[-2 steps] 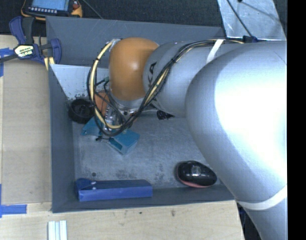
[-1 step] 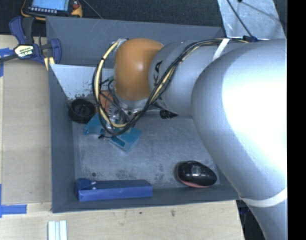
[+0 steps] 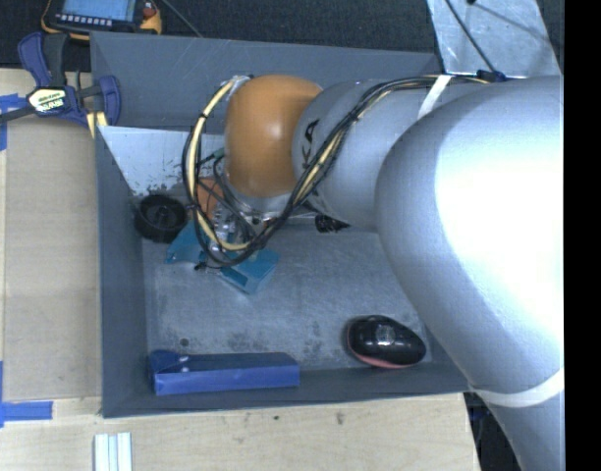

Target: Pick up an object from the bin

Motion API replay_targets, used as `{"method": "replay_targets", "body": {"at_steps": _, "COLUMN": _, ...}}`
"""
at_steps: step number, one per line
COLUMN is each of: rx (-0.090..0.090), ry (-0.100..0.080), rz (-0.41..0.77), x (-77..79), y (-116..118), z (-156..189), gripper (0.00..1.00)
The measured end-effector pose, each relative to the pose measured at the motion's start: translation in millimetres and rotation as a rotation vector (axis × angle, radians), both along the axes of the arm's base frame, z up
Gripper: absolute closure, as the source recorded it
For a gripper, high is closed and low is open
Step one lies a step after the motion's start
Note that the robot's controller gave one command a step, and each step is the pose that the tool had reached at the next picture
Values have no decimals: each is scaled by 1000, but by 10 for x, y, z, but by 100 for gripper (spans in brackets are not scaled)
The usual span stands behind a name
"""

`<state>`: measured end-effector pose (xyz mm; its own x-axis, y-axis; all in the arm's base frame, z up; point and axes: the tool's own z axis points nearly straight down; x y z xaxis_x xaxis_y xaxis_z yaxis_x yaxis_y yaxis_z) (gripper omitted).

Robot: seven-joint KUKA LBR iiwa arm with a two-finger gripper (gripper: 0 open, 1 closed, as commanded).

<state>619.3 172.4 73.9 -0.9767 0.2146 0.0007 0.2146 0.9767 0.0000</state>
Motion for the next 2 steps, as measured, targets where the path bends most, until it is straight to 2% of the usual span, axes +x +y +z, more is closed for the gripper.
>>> {"method": "replay_targets", "body": {"at_steps": 1, "rx": -4, "ry": 10, "rz": 21, "x": -106, "y": -106, "z": 465, "gripper": 100}}
{"method": "replay_targets", "body": {"at_steps": 2, "rx": -1, "ry": -2, "rz": 19, "x": -90, "y": -133, "z": 964, "gripper": 100}}
